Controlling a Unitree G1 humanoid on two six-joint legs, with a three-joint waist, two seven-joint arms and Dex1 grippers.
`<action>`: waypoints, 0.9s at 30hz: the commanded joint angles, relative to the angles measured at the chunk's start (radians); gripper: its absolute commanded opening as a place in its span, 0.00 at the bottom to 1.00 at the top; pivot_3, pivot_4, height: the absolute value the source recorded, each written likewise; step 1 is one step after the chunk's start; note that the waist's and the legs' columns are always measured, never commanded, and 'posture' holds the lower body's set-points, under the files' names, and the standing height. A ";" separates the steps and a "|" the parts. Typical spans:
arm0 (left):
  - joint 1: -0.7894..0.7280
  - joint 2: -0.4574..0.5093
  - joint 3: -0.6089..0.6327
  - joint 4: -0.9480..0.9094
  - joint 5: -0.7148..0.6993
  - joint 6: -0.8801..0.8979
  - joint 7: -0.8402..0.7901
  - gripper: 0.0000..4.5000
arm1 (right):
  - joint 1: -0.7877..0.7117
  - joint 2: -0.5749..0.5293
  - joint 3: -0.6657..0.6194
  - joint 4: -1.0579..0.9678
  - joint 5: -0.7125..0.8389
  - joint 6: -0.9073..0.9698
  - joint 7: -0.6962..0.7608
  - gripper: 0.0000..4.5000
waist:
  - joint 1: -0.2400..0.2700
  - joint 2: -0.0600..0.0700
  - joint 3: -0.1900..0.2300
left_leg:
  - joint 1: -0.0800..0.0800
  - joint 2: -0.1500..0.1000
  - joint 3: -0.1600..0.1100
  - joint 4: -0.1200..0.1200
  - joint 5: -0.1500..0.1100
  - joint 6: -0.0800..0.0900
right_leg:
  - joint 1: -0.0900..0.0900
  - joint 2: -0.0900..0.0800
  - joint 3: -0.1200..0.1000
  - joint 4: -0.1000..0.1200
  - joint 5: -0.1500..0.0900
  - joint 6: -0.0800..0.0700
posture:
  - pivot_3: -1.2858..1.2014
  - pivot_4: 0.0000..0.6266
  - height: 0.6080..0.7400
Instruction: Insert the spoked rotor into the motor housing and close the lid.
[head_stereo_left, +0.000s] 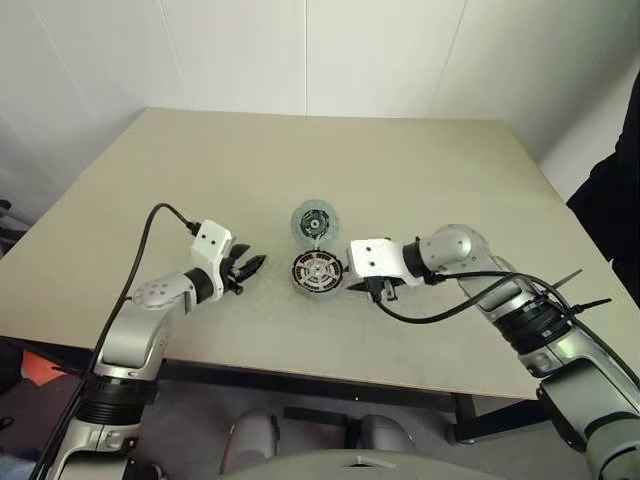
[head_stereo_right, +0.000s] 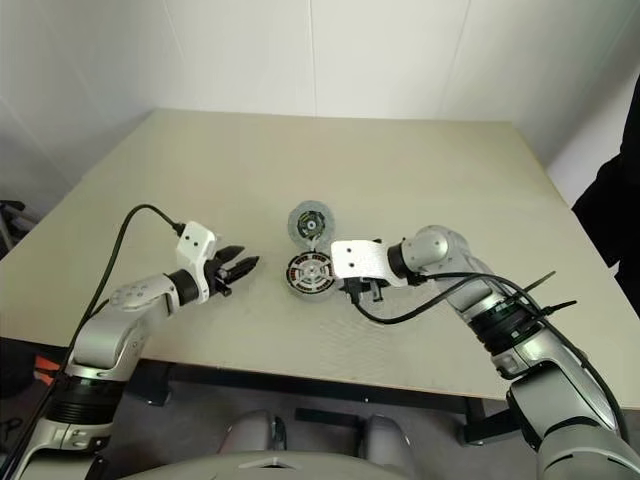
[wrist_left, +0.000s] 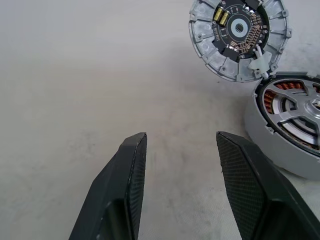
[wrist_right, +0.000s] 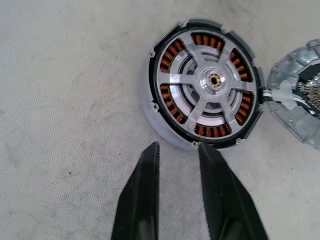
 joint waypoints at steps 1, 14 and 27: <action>-0.012 0.009 0.012 -0.033 -0.009 -0.003 -0.010 0.52 | -0.014 0.012 -0.002 -0.011 -0.016 -0.056 0.008 0.44 | 0.000 0.000 0.000 | 0.000 0.000 0.000 0.000 0.000 0.000 | 0.000 0.000 0.000 0.000 0.000 0.000 | 0.52 0.00 1.00; -0.020 0.018 0.015 -0.029 -0.008 0.000 -0.015 0.52 | -0.013 0.044 0.035 0.041 -0.080 -0.159 0.030 0.44 | 0.000 0.000 0.000 | 0.000 0.000 0.000 0.001 0.000 0.001 | 0.001 0.000 0.000 0.000 0.000 0.000 | 0.52 0.00 1.00; -0.010 0.009 0.013 -0.030 -0.006 -0.005 -0.011 0.52 | -0.080 0.065 0.088 0.104 -0.180 -0.305 0.061 0.44 | -0.002 0.000 0.000 | 0.002 0.000 0.000 0.001 0.000 0.000 | 0.002 0.000 0.000 0.001 0.000 0.000 | 0.52 0.00 1.00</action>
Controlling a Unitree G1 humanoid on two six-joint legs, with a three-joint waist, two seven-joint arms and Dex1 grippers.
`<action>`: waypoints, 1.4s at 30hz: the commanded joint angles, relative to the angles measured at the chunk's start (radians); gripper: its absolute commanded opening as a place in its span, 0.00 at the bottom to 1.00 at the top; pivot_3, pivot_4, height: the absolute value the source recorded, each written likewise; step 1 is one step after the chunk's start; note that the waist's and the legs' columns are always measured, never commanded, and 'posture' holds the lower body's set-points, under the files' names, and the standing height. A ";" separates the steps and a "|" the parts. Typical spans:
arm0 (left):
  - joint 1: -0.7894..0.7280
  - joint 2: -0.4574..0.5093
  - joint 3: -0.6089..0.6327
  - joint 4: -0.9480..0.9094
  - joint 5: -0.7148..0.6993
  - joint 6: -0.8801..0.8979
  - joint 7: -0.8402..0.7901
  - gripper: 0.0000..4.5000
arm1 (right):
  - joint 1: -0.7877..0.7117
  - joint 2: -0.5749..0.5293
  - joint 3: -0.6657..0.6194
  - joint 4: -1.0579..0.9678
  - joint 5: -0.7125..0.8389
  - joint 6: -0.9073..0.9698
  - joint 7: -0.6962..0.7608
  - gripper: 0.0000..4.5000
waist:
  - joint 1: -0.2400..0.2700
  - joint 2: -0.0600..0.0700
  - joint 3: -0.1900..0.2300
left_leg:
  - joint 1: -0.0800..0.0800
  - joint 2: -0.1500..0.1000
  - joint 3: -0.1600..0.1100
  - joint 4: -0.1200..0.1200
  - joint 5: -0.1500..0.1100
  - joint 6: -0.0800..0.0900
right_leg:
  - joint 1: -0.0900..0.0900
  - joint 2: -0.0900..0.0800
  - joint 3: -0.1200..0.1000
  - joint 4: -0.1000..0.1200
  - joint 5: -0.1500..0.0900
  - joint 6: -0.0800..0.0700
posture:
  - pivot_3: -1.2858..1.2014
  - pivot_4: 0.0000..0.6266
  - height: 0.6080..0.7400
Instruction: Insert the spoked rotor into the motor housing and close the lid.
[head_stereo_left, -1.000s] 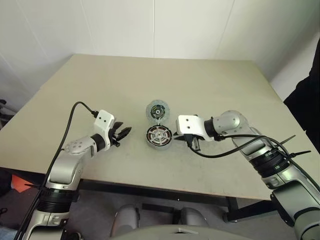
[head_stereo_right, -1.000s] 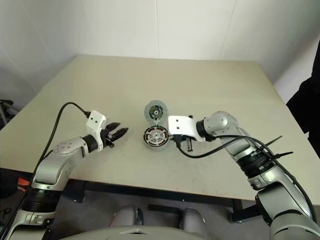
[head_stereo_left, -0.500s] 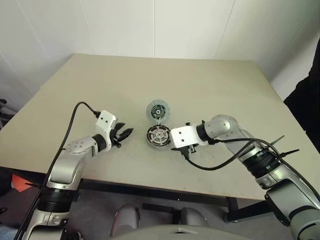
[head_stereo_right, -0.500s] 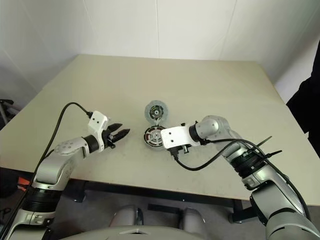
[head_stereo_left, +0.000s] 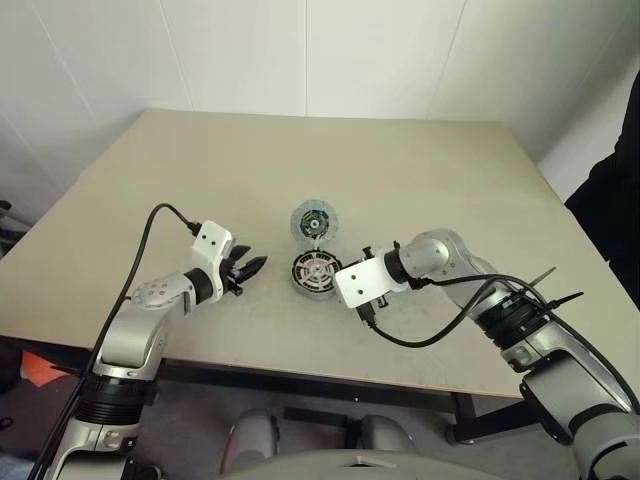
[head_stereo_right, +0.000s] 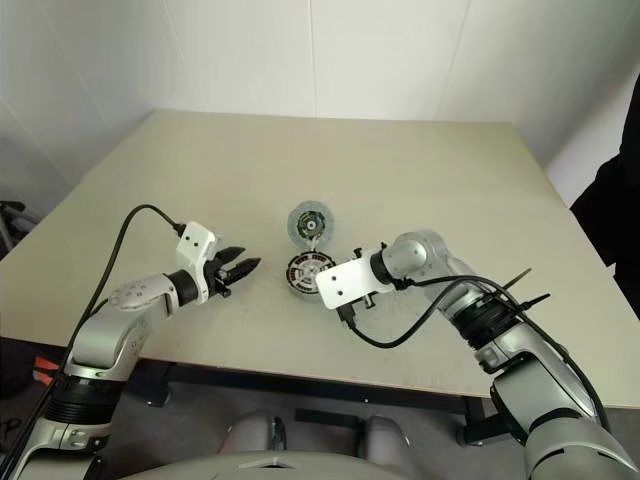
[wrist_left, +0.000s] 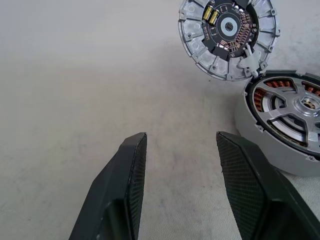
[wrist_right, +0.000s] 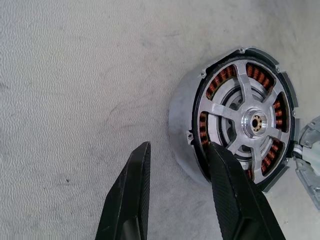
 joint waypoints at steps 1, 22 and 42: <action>-0.010 0.001 0.014 -0.028 -0.005 -0.011 0.001 0.52 | -0.038 0.008 0.029 0.009 -0.035 -0.054 0.024 0.44 | 0.000 0.000 0.000 | 0.000 0.000 0.000 0.000 0.000 0.000 | 0.000 0.000 0.000 0.000 0.000 0.000 | 0.52 0.00 1.00; -0.017 0.001 0.021 -0.016 -0.003 -0.015 0.013 0.52 | -0.217 0.103 0.081 0.373 -0.208 -0.391 -0.102 0.00 | -0.039 -0.005 -0.003 | 0.015 0.005 0.001 0.000 0.002 -0.003 | 0.012 0.004 0.000 0.002 -0.002 0.003 | 0.52 0.00 1.00; 0.028 -0.049 0.002 -0.029 0.003 -0.030 0.042 0.52 | -0.147 -0.002 -0.100 -0.203 0.154 0.343 0.261 0.00 | -0.022 -0.005 -0.001 | -0.010 0.007 0.002 0.001 0.004 0.004 | -0.009 0.004 -0.001 0.000 0.000 -0.003 | 0.52 0.00 1.00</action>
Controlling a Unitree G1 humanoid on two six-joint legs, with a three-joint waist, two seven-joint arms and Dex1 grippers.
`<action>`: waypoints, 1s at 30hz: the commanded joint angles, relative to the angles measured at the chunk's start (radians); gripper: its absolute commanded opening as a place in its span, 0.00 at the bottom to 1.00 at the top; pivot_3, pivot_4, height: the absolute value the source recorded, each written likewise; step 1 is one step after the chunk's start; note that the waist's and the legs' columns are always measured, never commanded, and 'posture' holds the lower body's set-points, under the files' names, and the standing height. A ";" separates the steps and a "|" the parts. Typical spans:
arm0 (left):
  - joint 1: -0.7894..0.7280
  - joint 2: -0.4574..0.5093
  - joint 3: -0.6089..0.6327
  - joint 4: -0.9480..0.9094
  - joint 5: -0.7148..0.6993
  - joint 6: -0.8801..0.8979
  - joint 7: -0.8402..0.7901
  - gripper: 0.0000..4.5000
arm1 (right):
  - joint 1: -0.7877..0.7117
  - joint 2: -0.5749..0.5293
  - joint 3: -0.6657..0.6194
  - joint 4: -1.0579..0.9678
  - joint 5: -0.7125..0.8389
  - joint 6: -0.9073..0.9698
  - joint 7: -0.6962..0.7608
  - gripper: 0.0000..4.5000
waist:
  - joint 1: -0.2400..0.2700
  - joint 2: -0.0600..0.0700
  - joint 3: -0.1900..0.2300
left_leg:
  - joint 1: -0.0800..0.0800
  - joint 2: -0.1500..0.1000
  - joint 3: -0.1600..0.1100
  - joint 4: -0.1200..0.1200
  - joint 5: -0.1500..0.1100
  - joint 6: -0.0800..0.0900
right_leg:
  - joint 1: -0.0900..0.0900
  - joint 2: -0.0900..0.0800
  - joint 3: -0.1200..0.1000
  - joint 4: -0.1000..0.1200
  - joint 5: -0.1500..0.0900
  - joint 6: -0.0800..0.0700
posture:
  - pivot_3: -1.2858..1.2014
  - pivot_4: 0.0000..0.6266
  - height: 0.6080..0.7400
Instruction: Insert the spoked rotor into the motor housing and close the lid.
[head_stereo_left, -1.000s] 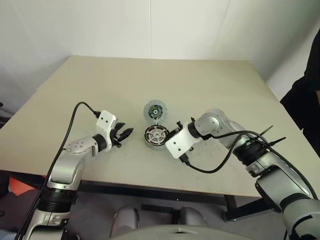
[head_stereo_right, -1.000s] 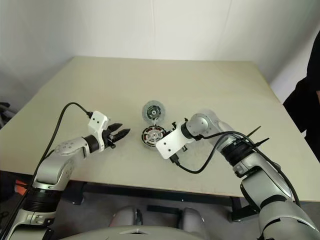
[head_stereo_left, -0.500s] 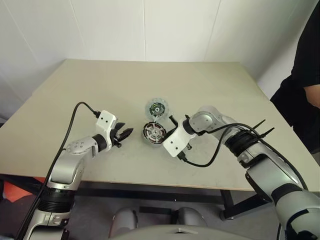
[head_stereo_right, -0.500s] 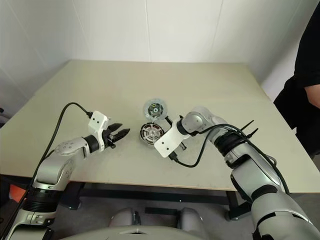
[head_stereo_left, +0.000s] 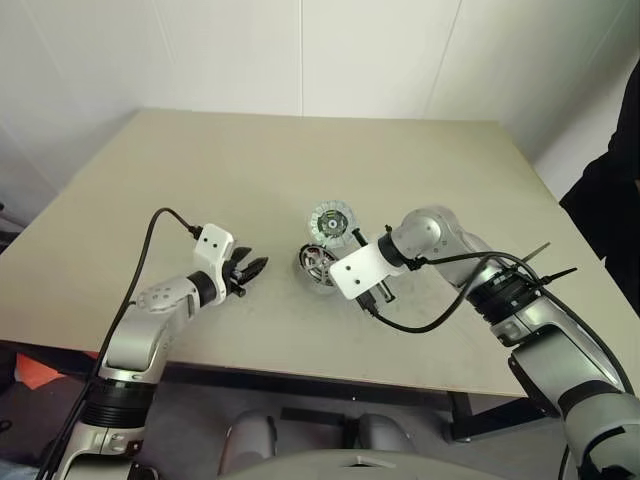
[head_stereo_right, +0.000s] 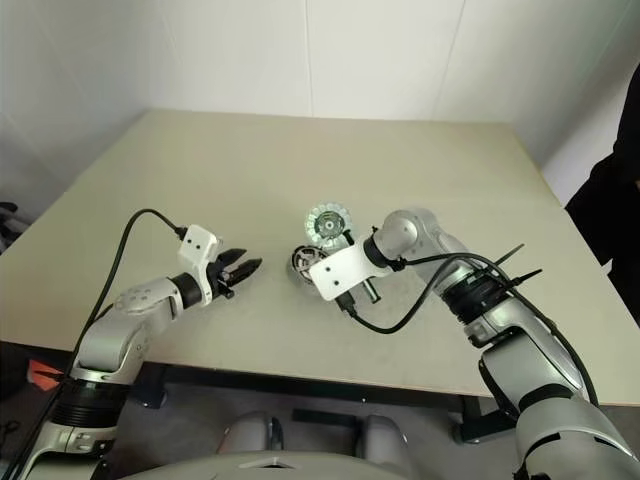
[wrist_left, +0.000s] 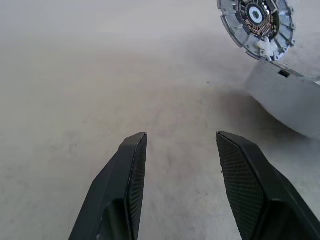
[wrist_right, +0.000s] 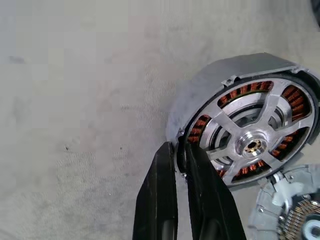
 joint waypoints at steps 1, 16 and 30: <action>0.019 -0.010 0.003 -0.040 -0.001 -0.015 0.011 0.52 | -0.033 -0.030 -0.097 -0.200 0.137 0.326 0.085 0.00 | 0.000 0.000 0.000 | -0.003 0.000 0.000 0.001 0.000 0.001 | -0.004 0.000 0.000 0.001 0.000 0.000 | 0.52 0.00 1.00; 0.059 -0.063 -0.025 -0.059 0.007 -0.027 0.045 0.52 | -0.230 0.045 -0.066 -0.279 0.338 1.410 -0.100 0.00 | 0.022 0.003 0.002 | 0.011 0.002 0.000 -0.001 0.001 -0.010 | 0.008 0.000 -0.001 0.002 -0.002 -0.001 | 0.52 0.00 1.00; 0.087 -0.056 -0.009 -0.093 -0.001 -0.019 0.064 0.52 | -0.305 0.254 -0.106 -0.017 0.415 1.597 -0.488 0.00 | 0.033 0.004 0.002 | 0.008 0.003 -0.001 -0.005 0.005 -0.018 | 0.005 0.003 -0.001 0.000 -0.002 -0.001 | 0.52 0.00 1.00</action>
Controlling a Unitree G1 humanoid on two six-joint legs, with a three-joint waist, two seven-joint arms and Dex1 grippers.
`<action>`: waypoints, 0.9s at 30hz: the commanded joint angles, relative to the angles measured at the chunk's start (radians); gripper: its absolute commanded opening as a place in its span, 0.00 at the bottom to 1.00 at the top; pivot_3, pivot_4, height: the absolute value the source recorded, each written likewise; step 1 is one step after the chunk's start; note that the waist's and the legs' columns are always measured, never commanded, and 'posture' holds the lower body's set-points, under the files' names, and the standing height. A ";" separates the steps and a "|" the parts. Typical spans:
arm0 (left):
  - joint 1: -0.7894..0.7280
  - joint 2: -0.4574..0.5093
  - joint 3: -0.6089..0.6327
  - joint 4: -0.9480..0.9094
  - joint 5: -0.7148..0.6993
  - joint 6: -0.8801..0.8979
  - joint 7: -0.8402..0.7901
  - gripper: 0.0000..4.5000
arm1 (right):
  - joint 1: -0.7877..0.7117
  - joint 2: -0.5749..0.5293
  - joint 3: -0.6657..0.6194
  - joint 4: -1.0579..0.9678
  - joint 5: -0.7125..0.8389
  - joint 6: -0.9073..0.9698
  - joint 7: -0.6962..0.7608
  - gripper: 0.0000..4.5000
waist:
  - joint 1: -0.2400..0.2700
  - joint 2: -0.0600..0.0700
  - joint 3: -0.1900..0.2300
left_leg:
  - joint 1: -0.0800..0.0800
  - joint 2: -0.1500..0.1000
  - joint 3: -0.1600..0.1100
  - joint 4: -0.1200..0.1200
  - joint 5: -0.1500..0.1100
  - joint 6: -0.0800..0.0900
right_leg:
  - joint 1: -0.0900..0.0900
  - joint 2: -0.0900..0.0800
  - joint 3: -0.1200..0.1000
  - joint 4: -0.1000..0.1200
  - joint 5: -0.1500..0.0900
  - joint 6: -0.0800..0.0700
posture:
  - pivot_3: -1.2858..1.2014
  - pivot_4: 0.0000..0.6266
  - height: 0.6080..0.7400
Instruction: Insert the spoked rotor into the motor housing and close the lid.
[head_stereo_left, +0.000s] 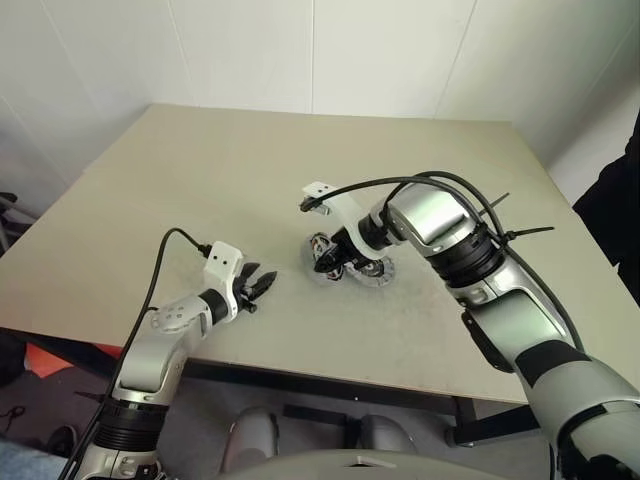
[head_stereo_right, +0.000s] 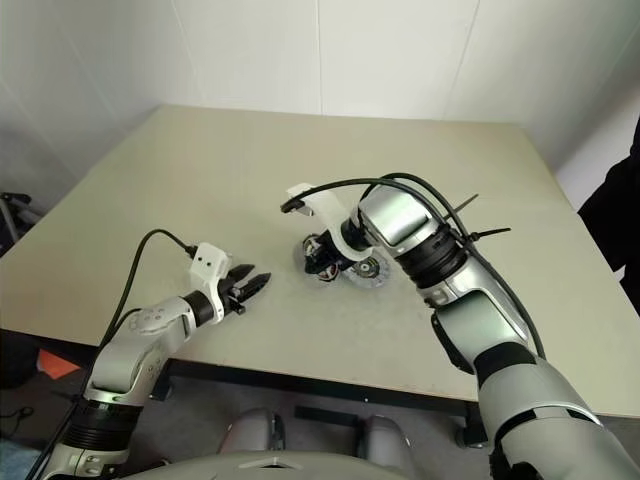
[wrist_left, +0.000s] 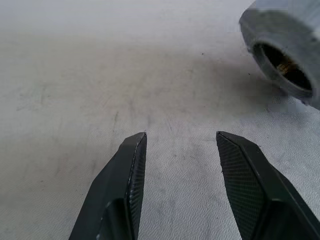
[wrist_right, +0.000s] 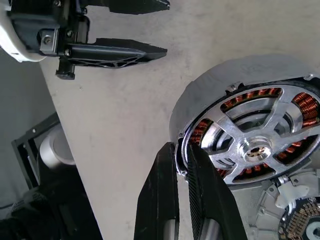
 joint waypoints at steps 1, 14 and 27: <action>-0.002 0.007 0.020 -0.048 -0.004 -0.007 0.006 0.52 | -0.047 0.025 -0.053 0.032 0.018 -0.006 -0.076 0.00 | 0.000 0.000 0.000 | 0.000 0.000 0.000 0.000 0.000 0.000 | 0.000 0.000 0.000 0.000 0.000 0.000 | 0.52 0.00 1.00; 0.004 0.008 0.027 -0.053 -0.005 -0.008 0.023 0.52 | -0.113 0.205 -0.230 0.343 -0.003 -0.079 -0.360 0.00 | 0.000 0.001 0.001 | 0.001 0.000 0.000 -0.001 0.002 -0.003 | 0.000 0.000 0.000 0.001 0.000 0.000 | 0.52 0.00 1.00; -0.011 0.024 0.044 -0.037 -0.007 -0.015 0.017 0.52 | -0.112 0.276 -0.358 0.484 -0.012 -0.164 -0.558 0.59 | 0.004 0.003 0.002 | 0.006 0.000 0.000 -0.002 0.003 -0.006 | 0.003 0.000 0.000 0.003 -0.003 0.005 | 0.52 0.00 1.00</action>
